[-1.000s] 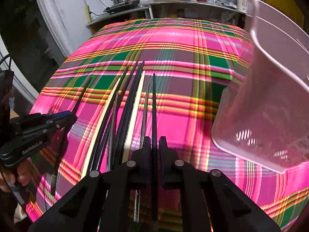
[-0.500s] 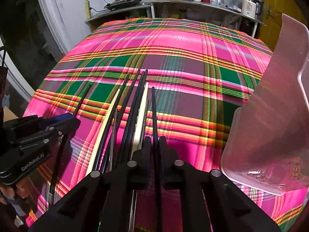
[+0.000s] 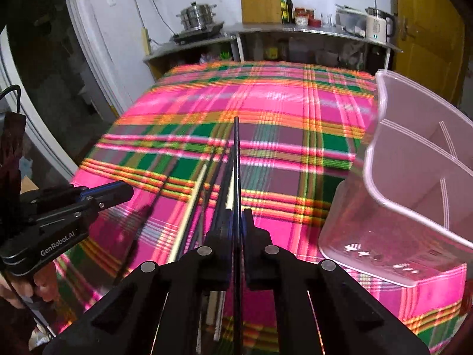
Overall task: Organize utensils
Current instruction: 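Close the left tool on a black chopstick while the right tool grasps another, then lift the left tool's chopstick upright over the basket while the right tool does likewise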
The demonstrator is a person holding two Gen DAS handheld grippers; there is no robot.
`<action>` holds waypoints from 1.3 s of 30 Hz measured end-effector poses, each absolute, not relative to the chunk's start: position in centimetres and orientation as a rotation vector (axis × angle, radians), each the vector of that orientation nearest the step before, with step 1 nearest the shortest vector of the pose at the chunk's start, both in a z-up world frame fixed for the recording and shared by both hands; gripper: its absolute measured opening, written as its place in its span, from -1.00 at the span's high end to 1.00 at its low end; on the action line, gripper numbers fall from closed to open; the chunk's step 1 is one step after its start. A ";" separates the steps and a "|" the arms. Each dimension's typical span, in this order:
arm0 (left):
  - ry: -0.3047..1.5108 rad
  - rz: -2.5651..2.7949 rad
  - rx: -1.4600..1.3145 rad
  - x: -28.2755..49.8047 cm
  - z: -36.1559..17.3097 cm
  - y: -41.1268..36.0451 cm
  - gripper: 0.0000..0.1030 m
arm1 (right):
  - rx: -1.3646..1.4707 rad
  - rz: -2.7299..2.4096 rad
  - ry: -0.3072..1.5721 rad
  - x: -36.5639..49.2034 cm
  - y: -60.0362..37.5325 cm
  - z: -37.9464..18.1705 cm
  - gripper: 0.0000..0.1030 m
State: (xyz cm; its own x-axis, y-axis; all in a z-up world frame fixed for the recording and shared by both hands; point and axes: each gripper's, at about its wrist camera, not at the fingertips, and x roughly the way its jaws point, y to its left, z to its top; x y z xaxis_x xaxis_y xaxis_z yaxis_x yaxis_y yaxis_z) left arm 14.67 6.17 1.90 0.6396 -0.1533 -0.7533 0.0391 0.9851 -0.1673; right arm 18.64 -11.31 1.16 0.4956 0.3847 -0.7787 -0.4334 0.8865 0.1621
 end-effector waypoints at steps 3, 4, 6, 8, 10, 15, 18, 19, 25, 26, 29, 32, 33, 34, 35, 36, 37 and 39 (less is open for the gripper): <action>0.828 -0.128 -0.150 13.4 4.1 6.1 0.94 | -0.036 0.503 0.885 17.5 -12.1 3.1 0.89; 0.813 -0.135 -0.153 13.1 4.8 6.0 0.94 | -0.030 0.504 0.873 17.2 -12.4 3.6 0.89; 0.788 -0.147 -0.161 12.3 6.1 5.9 0.94 | -0.017 0.505 0.851 16.5 -12.8 4.6 0.89; 0.766 -0.156 -0.162 11.7 7.2 5.8 0.94 | -0.006 0.505 0.832 16.1 -13.1 5.3 0.89; 0.749 -0.158 -0.156 11.2 8.0 5.8 0.94 | 0.001 0.500 0.817 15.7 -13.5 5.8 0.89; 0.788 -0.122 -0.120 12.0 6.3 5.9 0.90 | 0.013 0.493 0.811 15.1 -13.7 6.0 0.89; 0.870 -0.066 -0.125 13.4 3.0 6.7 0.36 | 0.011 0.494 0.813 15.1 -13.9 5.8 0.89; 0.894 -0.056 -0.131 13.8 2.0 6.9 0.35 | 0.012 0.495 0.814 15.2 -14.0 5.8 0.89; 1.011 -0.030 -0.146 16.8 -2.6 7.1 0.35 | 0.009 0.499 0.817 15.4 -13.8 5.6 0.89; 1.020 -0.030 -0.147 17.3 -3.0 7.0 0.35 | 0.008 0.501 0.817 15.4 -13.8 5.6 0.89; 1.026 -0.022 -0.141 18.5 -3.9 6.9 0.36 | 0.007 0.503 0.819 15.6 -13.7 5.5 0.89; 1.027 -0.017 -0.108 19.4 -4.1 6.2 0.43 | 0.007 0.501 0.818 15.7 -13.7 5.6 0.89; 1.026 -0.010 -0.090 19.7 -4.1 6.0 0.55 | 0.009 0.500 0.819 15.7 -13.7 5.6 0.89; 1.026 0.006 -0.071 20.0 -4.1 5.8 0.66 | 0.011 0.500 0.819 15.8 -13.8 5.6 0.89; 1.028 0.014 -0.065 20.1 -4.1 5.9 0.84 | 0.012 0.499 0.817 15.8 -13.8 5.6 0.89; 1.033 0.004 -0.077 20.2 -4.1 6.0 0.87 | 0.013 0.499 0.816 15.8 -13.9 5.6 0.89; 1.037 -0.005 -0.089 20.3 -3.9 6.0 0.87 | 0.015 0.498 0.813 15.7 -13.9 5.7 0.89; 1.022 -0.009 -0.083 20.0 -3.3 6.1 0.88 | 0.020 0.496 0.806 15.5 -14.2 5.9 0.89</action>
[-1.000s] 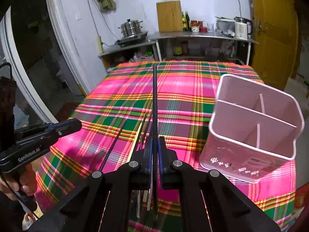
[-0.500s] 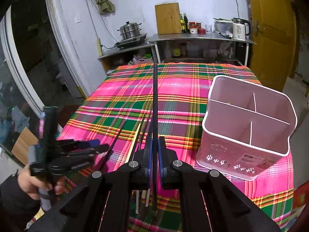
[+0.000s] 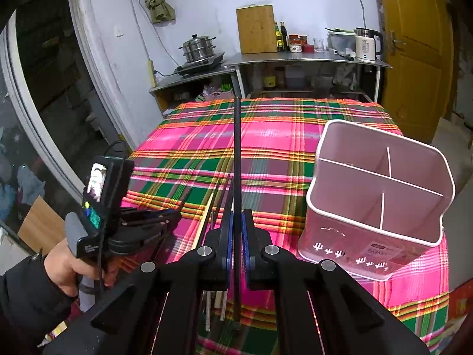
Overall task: Organize utensils
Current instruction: 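Lift the left tool's chopstick upright over the basket while the right tool does likewise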
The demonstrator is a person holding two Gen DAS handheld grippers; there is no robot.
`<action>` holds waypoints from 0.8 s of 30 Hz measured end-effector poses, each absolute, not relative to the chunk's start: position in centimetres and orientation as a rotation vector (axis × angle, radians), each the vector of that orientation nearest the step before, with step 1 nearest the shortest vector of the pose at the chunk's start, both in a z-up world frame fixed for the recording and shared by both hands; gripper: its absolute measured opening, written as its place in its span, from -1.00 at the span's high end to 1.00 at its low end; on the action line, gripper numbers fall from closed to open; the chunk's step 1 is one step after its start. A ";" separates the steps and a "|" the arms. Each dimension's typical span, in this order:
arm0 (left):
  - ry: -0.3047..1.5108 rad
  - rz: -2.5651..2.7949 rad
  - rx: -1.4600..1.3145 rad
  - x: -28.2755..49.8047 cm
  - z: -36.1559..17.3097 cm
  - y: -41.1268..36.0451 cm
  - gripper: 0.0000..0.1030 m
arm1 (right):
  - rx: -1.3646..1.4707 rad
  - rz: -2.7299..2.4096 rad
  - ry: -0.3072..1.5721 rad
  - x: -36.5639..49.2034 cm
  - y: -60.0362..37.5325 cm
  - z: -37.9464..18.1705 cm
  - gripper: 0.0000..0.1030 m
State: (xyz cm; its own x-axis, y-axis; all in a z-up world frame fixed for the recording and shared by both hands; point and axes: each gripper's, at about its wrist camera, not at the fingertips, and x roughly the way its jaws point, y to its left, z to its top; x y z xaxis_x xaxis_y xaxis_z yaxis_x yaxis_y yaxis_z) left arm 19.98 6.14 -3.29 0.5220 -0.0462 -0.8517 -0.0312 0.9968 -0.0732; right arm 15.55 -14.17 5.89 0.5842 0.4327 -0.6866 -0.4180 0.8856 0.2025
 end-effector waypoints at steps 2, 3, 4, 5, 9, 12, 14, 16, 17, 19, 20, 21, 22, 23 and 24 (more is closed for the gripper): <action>0.992 -0.028 -0.100 19.3 -1.9 6.2 0.89 | 0.027 0.495 0.800 15.4 -14.4 6.1 0.89; 0.972 -0.040 -0.107 18.7 -1.1 6.1 0.89 | 0.029 0.495 0.797 15.2 -14.5 6.2 0.89; 0.953 -0.049 -0.108 18.1 -0.2 6.2 0.89 | 0.031 0.495 0.793 15.1 -14.6 6.3 0.89; 0.930 -0.060 -0.108 17.6 0.8 6.1 0.89 | 0.032 0.495 0.789 15.0 -14.7 6.5 0.89; 0.847 -0.098 -0.115 15.3 4.7 6.0 0.89 | 0.041 0.494 0.770 14.5 -15.2 7.3 0.89; 0.797 -0.119 -0.131 13.9 7.2 6.1 0.89 | 0.052 0.494 0.756 14.2 -15.7 8.0 0.89; 0.773 -0.131 -0.140 13.3 8.6 6.0 0.89 | 0.055 0.498 0.745 13.8 -15.9 8.4 0.89; 0.756 -0.151 -0.151 13.1 9.7 5.7 0.89 | 0.061 0.497 0.737 13.6 -16.3 8.8 0.89; 0.747 -0.160 -0.156 12.9 10.3 5.5 0.90 | 0.064 0.496 0.731 13.4 -16.6 9.0 0.89; 0.731 -0.177 -0.161 12.7 11.3 5.1 0.90 | 0.072 0.492 0.721 13.2 -16.9 9.4 0.89; 0.724 -0.186 -0.164 12.6 11.7 5.0 0.90 | 0.077 0.489 0.714 13.1 -17.2 9.7 0.89; 0.716 -0.197 -0.167 12.7 12.2 4.8 0.90 | 0.081 0.487 0.708 12.9 -17.3 10.0 0.89; 0.709 -0.208 -0.173 12.7 12.7 4.5 0.90 | 0.084 0.483 0.701 12.8 -17.7 10.2 0.89; 0.703 -0.219 -0.178 12.8 13.1 4.3 0.90 | 0.089 0.478 0.694 12.6 -18.0 10.4 0.89; 0.697 -0.231 -0.182 12.9 13.6 4.0 0.90 | 0.094 0.474 0.687 12.5 -18.4 10.8 0.89</action>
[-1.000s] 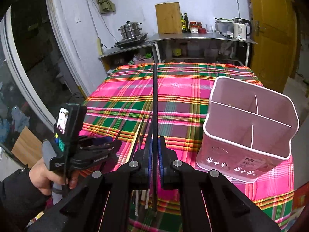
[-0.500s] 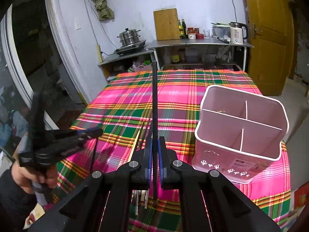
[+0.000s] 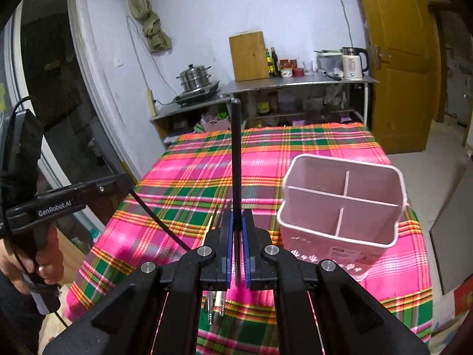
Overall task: Organize utensils
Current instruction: 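Lift the left tool's chopstick upright over the basket while the right tool does likewise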
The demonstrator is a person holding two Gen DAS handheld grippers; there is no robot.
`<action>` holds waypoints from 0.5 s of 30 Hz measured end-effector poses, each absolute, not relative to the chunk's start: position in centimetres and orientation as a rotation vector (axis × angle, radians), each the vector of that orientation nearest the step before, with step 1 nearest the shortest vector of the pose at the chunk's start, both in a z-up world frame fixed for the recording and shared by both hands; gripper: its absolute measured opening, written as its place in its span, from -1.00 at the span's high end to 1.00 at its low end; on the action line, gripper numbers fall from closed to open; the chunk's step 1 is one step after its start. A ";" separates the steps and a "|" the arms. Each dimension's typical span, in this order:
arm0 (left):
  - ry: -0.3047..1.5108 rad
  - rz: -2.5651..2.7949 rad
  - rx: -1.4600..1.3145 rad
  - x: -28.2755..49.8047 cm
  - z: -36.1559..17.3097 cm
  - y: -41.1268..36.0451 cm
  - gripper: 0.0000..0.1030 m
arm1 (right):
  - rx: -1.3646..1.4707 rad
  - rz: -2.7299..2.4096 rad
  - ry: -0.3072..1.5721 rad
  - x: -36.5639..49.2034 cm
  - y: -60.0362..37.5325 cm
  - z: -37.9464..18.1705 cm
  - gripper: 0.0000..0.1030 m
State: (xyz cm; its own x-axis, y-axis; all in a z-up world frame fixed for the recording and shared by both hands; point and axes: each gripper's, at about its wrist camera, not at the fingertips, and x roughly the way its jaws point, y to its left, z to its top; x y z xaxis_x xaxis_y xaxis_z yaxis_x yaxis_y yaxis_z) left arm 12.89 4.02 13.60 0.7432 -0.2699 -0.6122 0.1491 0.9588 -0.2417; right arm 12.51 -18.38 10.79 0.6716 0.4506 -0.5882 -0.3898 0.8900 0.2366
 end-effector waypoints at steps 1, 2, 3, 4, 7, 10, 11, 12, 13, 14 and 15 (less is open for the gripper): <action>0.692 -0.241 -0.185 12.8 13.9 3.7 0.90 | 0.100 0.469 0.680 12.4 -18.7 11.1 0.89; 0.686 -0.254 -0.188 12.9 14.3 3.3 0.90 | 0.106 0.465 0.675 12.4 -19.0 11.3 0.89; 0.683 -0.264 -0.191 13.0 14.7 3.0 0.90 | 0.116 0.460 0.670 12.4 -19.4 11.7 0.89; 0.678 -0.279 -0.194 13.2 15.2 2.6 0.90 | 0.125 0.454 0.662 12.4 -19.9 12.1 0.89; 0.663 -0.322 -0.202 13.8 16.4 1.4 0.90 | 0.145 0.431 0.639 12.5 -21.3 13.3 0.89; 0.644 -0.368 -0.213 14.6 17.9 0.0 0.90 | 0.176 0.407 0.601 12.7 -22.9 15.0 0.89; 0.637 -0.380 -0.214 14.8 18.3 -0.4 0.90 | 0.185 0.395 0.584 12.8 -23.5 15.7 0.89; 0.628 -0.395 -0.215 15.1 18.8 -0.9 0.90 | 0.191 0.385 0.570 12.9 -23.9 16.2 0.89; 0.621 -0.407 -0.216 15.4 19.2 -1.3 0.90 | 0.197 0.372 0.556 13.0 -24.3 16.7 0.89; 0.614 -0.417 -0.218 15.7 19.6 -1.8 0.90 | 0.205 0.360 0.543 13.2 -24.8 17.1 0.89; 0.606 -0.426 -0.219 16.1 20.0 -2.2 0.90 | 0.212 0.351 0.534 13.4 -25.1 17.5 0.89</action>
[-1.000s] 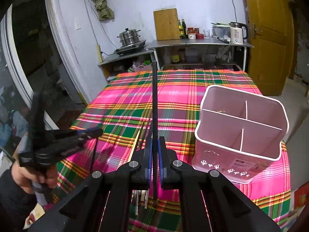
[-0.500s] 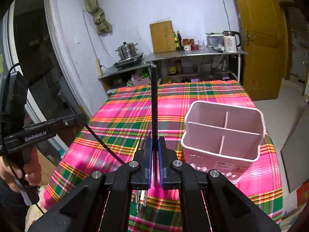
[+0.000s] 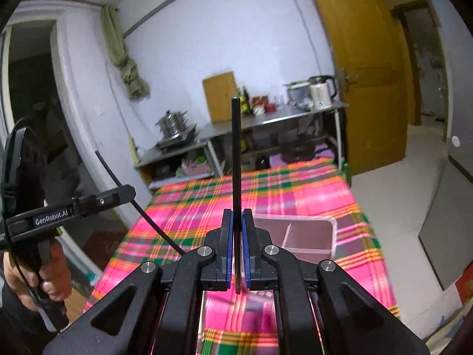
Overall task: Organize utensils
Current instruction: 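Lift the left tool's chopstick upright over the basket while the right tool does likewise, then open the left tool into the basket while the right tool releases its chopstick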
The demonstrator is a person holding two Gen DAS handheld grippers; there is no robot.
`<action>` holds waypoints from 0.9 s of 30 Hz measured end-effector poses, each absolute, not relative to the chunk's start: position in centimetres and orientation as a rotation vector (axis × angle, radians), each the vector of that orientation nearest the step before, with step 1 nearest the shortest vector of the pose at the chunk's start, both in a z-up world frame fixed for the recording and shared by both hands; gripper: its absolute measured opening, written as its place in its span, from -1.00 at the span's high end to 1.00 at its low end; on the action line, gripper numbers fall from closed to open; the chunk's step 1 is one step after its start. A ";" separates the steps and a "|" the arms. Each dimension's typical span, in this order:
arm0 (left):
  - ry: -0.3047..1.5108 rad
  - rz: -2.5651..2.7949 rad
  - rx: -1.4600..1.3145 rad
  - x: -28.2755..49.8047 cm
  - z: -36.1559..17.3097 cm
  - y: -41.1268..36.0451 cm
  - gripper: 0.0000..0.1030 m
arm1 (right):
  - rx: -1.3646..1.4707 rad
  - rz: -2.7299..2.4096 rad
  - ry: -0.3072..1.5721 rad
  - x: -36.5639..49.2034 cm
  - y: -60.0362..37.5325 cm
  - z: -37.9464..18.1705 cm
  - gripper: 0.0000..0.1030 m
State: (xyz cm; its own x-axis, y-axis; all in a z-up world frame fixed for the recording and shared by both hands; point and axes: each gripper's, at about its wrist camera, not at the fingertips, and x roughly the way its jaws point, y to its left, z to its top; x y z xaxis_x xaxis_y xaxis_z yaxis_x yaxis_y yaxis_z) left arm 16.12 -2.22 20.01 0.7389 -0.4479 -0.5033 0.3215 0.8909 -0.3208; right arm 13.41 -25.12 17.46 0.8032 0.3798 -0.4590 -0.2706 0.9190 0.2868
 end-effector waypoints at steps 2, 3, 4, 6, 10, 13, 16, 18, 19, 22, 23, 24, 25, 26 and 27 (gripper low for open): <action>0.597 -0.436 -0.220 16.8 20.4 -3.0 0.90 | 0.226 0.332 0.516 13.9 -25.9 17.9 0.89; 0.595 -0.441 -0.221 17.2 20.5 -3.3 0.90 | 0.229 0.326 0.513 14.2 -26.1 18.1 0.89; 0.592 -0.445 -0.219 17.7 20.5 -3.7 0.90 | 0.235 0.319 0.510 14.7 -26.4 18.1 0.89; 0.597 -0.443 -0.215 18.9 20.1 -4.4 0.90 | 0.245 0.310 0.511 15.4 -26.7 17.8 0.89; 0.635 -0.451 -0.223 20.4 18.3 -5.4 0.90 | 0.249 0.293 0.547 17.0 -26.7 16.0 0.89; 0.691 -0.448 -0.219 21.6 16.0 -5.9 0.90 | 0.251 0.287 0.602 18.0 -26.4 14.0 0.89; 0.737 -0.444 -0.214 22.3 14.1 -6.4 0.89 | 0.253 0.289 0.660 19.0 -26.2 11.9 0.89; 0.764 -0.438 -0.212 22.6 13.2 -6.4 0.89 | 0.247 0.284 0.691 19.5 -26.1 10.8 0.89; 0.772 -0.436 -0.213 22.7 12.8 -6.6 0.89 | 0.247 0.284 0.705 19.6 -26.1 10.3 0.89; 0.783 -0.436 -0.223 22.8 12.1 -6.4 0.89 | 0.247 0.274 0.733 19.9 -26.3 9.3 0.89; 0.782 -0.437 -0.225 22.7 12.0 -6.3 0.85 | 0.246 0.266 0.740 19.9 -26.4 9.1 0.89; 0.779 -0.438 -0.227 22.5 12.0 -6.2 0.74 | 0.248 0.260 0.742 19.9 -26.5 9.0 0.88; 0.776 -0.437 -0.229 22.4 12.1 -6.1 0.66 | 0.249 0.257 0.740 19.9 -26.6 9.0 0.85; 0.768 -0.437 -0.234 22.2 12.2 -5.9 0.43 | 0.250 0.254 0.732 19.7 -26.8 9.1 0.82; 0.760 -0.437 -0.238 22.2 12.4 -5.7 0.26 | 0.252 0.252 0.727 19.7 -26.9 9.2 0.75</action>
State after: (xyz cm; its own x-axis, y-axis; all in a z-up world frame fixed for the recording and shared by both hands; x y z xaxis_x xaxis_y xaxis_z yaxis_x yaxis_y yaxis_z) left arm 22.16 -5.69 12.41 0.6412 -0.4639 -0.6112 0.2952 0.8844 -0.3616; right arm 19.75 -26.92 9.21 0.7198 0.3124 -0.6199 -0.1392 0.9398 0.3120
